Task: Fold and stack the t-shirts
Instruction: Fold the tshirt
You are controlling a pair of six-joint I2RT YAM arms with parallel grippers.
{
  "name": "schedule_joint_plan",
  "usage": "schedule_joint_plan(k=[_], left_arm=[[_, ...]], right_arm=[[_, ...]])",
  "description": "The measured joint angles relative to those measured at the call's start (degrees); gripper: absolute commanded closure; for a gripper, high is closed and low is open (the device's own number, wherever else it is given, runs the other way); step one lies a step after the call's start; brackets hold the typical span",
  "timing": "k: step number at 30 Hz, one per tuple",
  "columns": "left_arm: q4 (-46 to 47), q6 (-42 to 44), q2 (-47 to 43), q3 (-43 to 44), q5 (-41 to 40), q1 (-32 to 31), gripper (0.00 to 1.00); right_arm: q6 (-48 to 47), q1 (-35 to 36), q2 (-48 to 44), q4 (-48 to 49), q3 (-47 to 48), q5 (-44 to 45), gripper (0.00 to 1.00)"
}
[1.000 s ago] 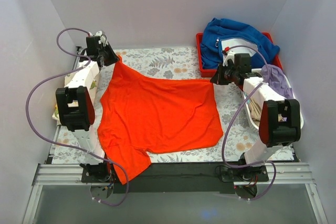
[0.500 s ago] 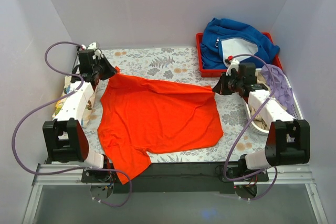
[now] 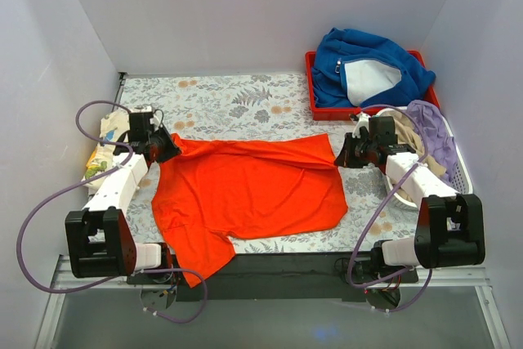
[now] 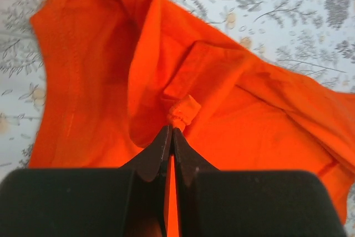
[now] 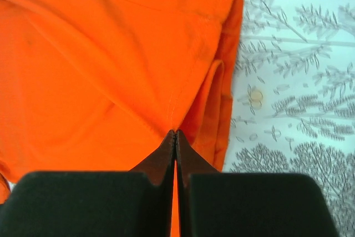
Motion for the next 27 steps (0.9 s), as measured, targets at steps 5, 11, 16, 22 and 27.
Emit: schedule_joint_plan(k=[5, 11, 16, 22, 27], left_arm=[[-2.49, -1.03, -3.26, -4.72, -5.16, 0.0, 1.0], [-3.43, -1.49, -5.53, -5.14, -13.03, 0.0, 1.0], [-4.61, -1.92, -5.66, -5.09, -18.67, 0.02, 1.0], [-4.94, -3.48, -5.57, -5.16, -21.44, 0.04, 1.0], [-5.46, -3.32, -4.9, -1.6, -21.09, 0.04, 1.0]], right_arm=[[1.07, 0.02, -1.07, -1.6, -2.47, 5.22, 0.99], [1.55, 0.02, -1.05, -1.84, -3.04, 11.93, 0.99], [1.88, 0.02, -0.15, -1.86, -2.36, 14.4, 0.99], [2.14, 0.02, 0.61, -1.49, -1.07, 16.22, 0.99], [2.51, 0.02, 0.87, -1.38, 2.67, 16.46, 0.99]])
